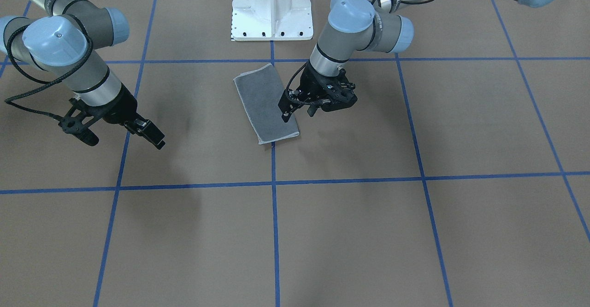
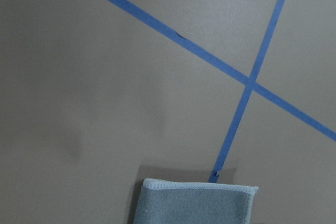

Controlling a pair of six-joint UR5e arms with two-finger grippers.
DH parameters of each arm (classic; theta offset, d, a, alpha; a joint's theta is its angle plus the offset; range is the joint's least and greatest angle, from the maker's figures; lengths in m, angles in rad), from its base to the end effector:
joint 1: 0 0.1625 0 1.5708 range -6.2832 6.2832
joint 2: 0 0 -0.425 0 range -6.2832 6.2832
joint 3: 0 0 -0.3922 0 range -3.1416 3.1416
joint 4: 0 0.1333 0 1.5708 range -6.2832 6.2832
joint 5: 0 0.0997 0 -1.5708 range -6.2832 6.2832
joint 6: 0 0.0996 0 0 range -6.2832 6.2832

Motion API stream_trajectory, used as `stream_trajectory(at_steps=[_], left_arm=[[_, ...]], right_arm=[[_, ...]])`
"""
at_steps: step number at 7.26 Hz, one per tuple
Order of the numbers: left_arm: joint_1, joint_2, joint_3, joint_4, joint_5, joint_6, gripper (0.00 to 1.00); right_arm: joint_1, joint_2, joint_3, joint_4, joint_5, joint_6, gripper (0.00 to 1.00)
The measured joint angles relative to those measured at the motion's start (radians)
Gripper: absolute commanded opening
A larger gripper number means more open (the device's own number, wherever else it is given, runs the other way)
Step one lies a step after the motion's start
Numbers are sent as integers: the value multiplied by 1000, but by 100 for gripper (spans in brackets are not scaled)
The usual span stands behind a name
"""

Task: Fold towel twice with both arms
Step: 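Move the left gripper down to the far end of the grey towel strip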

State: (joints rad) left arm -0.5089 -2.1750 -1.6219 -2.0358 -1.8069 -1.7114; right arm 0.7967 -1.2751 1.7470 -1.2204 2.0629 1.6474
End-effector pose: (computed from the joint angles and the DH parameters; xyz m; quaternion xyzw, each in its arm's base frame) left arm 0.5428 -0.4288 0.2257 -0.0015 0.5370 -0.2091 0.8173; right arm -0.3615 -0.4931 0.3775 -0.0724 -0.4414 0.2878 0.8468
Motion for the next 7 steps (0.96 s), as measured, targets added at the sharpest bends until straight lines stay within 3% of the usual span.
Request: stream_trajectory(at_steps=[7], left_arm=[[9, -21, 118, -66, 15, 75, 49]], right_arm=[[5, -3, -1, -1, -7, -12, 100]])
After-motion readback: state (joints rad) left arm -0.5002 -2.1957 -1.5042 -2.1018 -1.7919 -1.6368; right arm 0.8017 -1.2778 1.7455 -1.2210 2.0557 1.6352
